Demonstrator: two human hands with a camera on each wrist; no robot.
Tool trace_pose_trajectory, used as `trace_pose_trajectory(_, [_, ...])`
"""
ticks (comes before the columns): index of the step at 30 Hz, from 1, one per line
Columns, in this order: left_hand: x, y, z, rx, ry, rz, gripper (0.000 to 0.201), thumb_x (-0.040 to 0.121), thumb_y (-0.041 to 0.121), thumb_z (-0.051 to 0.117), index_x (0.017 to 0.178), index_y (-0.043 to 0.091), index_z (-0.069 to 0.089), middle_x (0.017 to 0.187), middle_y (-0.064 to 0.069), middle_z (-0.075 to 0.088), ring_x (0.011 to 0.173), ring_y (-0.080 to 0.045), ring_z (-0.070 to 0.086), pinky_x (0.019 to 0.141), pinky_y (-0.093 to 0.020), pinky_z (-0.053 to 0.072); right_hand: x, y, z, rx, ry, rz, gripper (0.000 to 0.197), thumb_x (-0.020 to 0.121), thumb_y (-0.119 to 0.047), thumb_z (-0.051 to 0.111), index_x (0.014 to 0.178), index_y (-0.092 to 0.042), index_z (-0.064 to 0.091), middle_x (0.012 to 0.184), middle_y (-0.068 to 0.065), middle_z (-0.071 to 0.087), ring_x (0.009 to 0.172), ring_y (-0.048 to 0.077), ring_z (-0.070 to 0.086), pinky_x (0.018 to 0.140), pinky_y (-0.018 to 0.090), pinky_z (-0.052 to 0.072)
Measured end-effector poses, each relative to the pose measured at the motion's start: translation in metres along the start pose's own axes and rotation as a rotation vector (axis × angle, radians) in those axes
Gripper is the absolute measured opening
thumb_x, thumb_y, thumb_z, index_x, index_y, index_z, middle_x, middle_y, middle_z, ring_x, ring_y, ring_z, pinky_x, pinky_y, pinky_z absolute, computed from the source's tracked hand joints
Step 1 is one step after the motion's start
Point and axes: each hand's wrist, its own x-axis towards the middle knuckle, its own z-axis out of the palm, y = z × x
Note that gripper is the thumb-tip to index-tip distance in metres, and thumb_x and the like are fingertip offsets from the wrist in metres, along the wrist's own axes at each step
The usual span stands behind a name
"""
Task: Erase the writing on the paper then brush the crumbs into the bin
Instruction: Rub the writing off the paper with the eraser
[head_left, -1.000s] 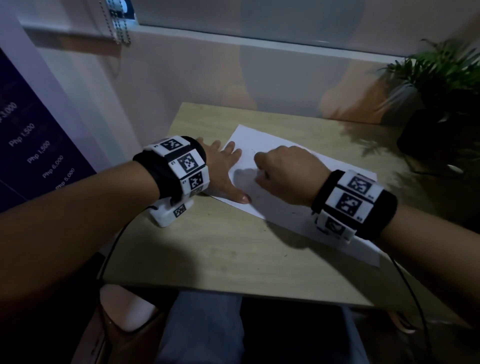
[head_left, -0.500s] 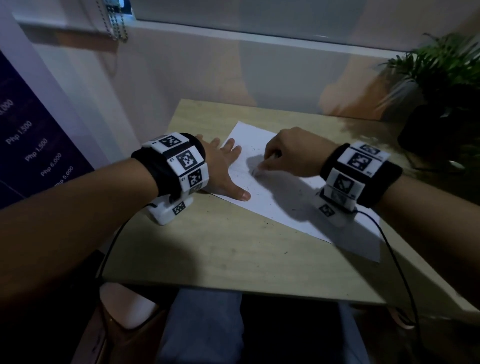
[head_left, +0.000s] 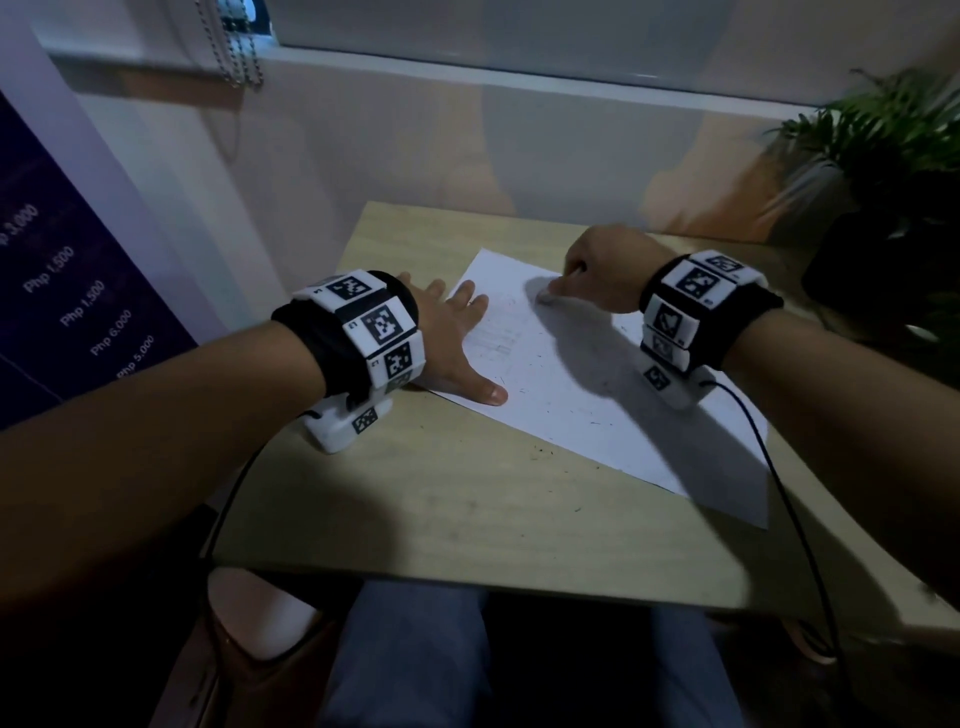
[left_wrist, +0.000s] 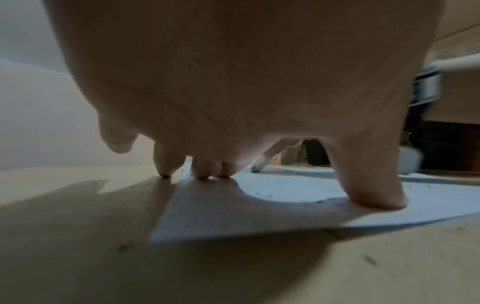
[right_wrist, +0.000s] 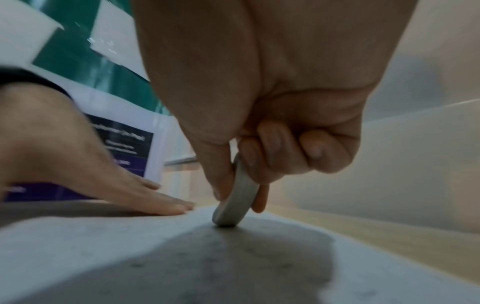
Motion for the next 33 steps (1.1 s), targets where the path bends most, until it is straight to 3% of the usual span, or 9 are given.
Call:
trace_pose_trajectory(4, [0.002,-0.001,0.001,-0.002,-0.004,0.006,0.126,0.074,0.097,0.035,0.16,0.023,-0.018,0.168,0.002,-0.022,0.158,-0.027,-0.008,0.125,-0.058,-0.001,-0.001,-0.011,0.009,-0.067,0.014,-0.05,0.047,0.093,-0.053,0.061,0.077,-0.008,0.067,0.077,0.008,0.065,0.072,0.03,0.06,0.067,0.037,0.052])
trace_pose_trajectory(7, [0.002,-0.002,0.001,0.0,0.002,0.007,0.126,0.074,0.098,0.034,0.16,0.023,-0.018,0.169,0.002,-0.022,0.158,-0.027,-0.007,0.125,-0.058,-0.001,-0.006,-0.017,0.011,0.003,-0.047,-0.143,0.043,0.093,-0.054,0.061,0.084,-0.013,0.072,0.084,0.002,0.067,0.079,0.024,0.06,0.072,0.036,0.049])
trace_pose_trajectory(13, [0.001,-0.001,-0.001,-0.003,-0.008,0.002,0.126,0.073,0.098,0.033,0.16,0.023,-0.018,0.168,0.003,-0.022,0.158,-0.026,-0.008,0.125,-0.058,-0.002,0.006,0.004,0.004,-0.042,0.014,0.011,0.049,0.095,-0.052,0.059,0.08,-0.007,0.07,0.083,0.013,0.069,0.074,0.031,0.062,0.068,0.038,0.052])
trace_pose_trajectory(18, [0.002,-0.002,0.002,0.001,0.021,0.015,0.128,0.072,0.099,0.033,0.161,0.022,-0.016,0.169,0.002,-0.021,0.158,-0.027,-0.005,0.125,-0.058,0.001,-0.013,-0.011,0.018,-0.076,0.067,-0.127,0.034,0.091,-0.046,0.059,0.073,-0.018,0.054,0.073,0.003,0.053,0.073,0.029,0.052,0.058,0.032,0.034])
trace_pose_trajectory(20, [0.001,-0.002,0.002,0.006,0.018,0.018,0.127,0.072,0.099,0.033,0.161,0.022,-0.016,0.169,0.003,-0.022,0.158,-0.027,-0.005,0.125,-0.057,0.0,-0.011,-0.003,0.015,-0.053,0.045,-0.132,0.033,0.089,-0.049,0.063,0.076,-0.019,0.057,0.078,0.003,0.057,0.076,0.028,0.053,0.063,0.034,0.038])
trace_pose_trajectory(24, [0.0,-0.001,0.001,0.005,0.012,0.025,0.127,0.071,0.099,0.033,0.161,0.024,-0.016,0.168,0.003,-0.022,0.158,-0.026,-0.008,0.125,-0.056,-0.002,-0.006,0.019,0.003,-0.034,0.085,-0.023,0.039,0.092,-0.049,0.062,0.069,-0.019,0.054,0.079,0.007,0.062,0.066,0.022,0.052,0.061,0.033,0.038])
trace_pose_trajectory(27, [-0.002,-0.001,-0.001,-0.015,0.015,0.036,0.127,0.073,0.097,0.036,0.161,0.021,-0.014,0.168,0.001,-0.023,0.157,-0.026,-0.014,0.125,-0.055,-0.006,-0.014,0.014,0.006,0.017,0.111,-0.072,0.038,0.093,-0.054,0.06,0.082,-0.018,0.06,0.084,0.003,0.064,0.076,0.024,0.057,0.066,0.035,0.045])
trace_pose_trajectory(30, [-0.003,0.0,-0.003,-0.034,0.017,0.05,0.128,0.073,0.097,0.039,0.161,0.021,-0.013,0.168,0.002,-0.024,0.156,-0.024,-0.019,0.125,-0.055,-0.007,-0.021,0.004,0.015,0.044,-0.001,-0.142,0.034,0.087,-0.062,0.062,0.09,-0.028,0.06,0.092,-0.003,0.062,0.085,0.022,0.057,0.073,0.034,0.044])
trace_pose_trajectory(33, [-0.002,-0.001,-0.004,-0.065,0.002,0.049,0.128,0.071,0.097,0.042,0.16,0.026,-0.017,0.168,0.005,-0.022,0.157,-0.022,-0.015,0.125,-0.054,-0.008,-0.013,0.005,0.015,-0.025,0.027,-0.086,0.04,0.086,-0.067,0.061,0.09,-0.027,0.063,0.095,0.0,0.065,0.087,0.025,0.058,0.075,0.036,0.049])
